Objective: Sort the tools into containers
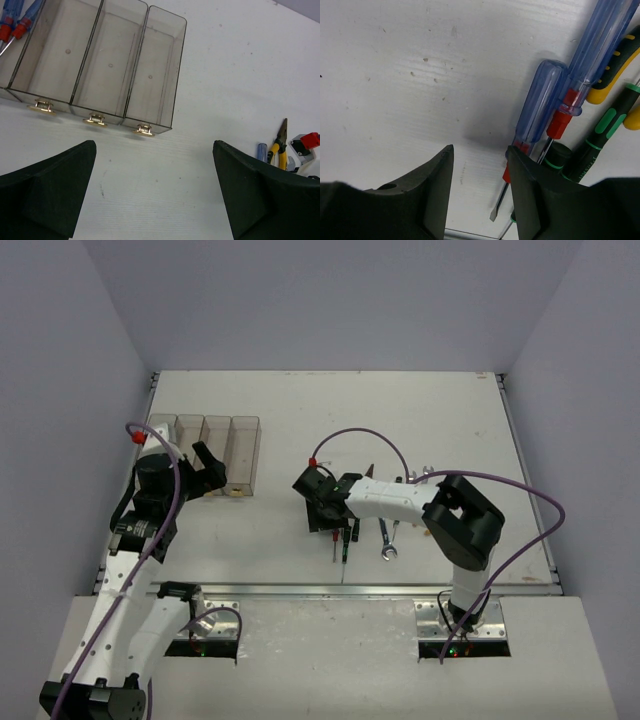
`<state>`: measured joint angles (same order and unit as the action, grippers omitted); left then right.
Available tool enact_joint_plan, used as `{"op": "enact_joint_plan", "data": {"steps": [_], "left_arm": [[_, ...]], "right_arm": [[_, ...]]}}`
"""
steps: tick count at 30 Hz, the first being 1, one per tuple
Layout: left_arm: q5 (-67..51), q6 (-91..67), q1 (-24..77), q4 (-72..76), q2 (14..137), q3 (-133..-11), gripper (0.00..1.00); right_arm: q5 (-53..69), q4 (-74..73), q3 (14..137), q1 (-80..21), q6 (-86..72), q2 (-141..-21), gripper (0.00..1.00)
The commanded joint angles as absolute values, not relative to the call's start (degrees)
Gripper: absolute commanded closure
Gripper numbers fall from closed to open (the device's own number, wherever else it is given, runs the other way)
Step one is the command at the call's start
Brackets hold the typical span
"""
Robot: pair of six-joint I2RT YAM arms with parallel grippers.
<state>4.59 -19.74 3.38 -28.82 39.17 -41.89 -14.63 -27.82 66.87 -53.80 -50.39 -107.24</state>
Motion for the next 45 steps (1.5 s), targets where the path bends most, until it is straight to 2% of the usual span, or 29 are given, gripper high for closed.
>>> {"op": "enact_joint_plan", "data": {"steps": [1,12,22,25,36,39,42,43,45], "left_arm": [[3.1,-18.98,4.21,-25.61,37.83,-41.73,0.0],[2.26,-18.81,4.6,-25.23,38.02,-41.4,0.0],[1.41,-18.54,5.09,-25.05,38.94,-41.31,0.0],[1.28,-18.54,5.1,-25.02,38.94,-41.24,0.0],[1.23,-18.54,5.88,-24.96,38.59,-41.13,0.0],[1.41,-18.54,5.98,-24.87,38.5,-41.13,0.0],[1.58,-18.54,6.03,-24.96,38.38,-41.13,0.0],[1.58,-18.54,6.15,-24.97,38.32,-41.13,0.0],[1.49,-18.54,6.12,-25.02,38.32,-41.13,0.0]], "right_arm": [[-19.19,-28.36,67.71,-54.42,-54.05,-106.93,0.52],[-22.93,-30.69,67.33,-54.96,-53.35,-103.15,0.52],[-24.69,-31.81,67.93,-54.85,-52.3,-105.45,0.53],[-24.85,-32.03,68.39,-54.84,-52.29,-106.73,0.58],[-25.4,-32.34,68.82,-54.84,-52.82,-109.86,0.59],[-24.87,-31.99,68.82,-54.84,-53.09,-110.61,0.62],[-24.1,-31.03,68.62,-54.84,-53.11,-110.92,0.7],[-23.84,-30.96,68.57,-54.84,-53.17,-110.94,0.73],[-23.19,-30.5,68.77,-54.84,-53.21,-111.09,0.86]]}}
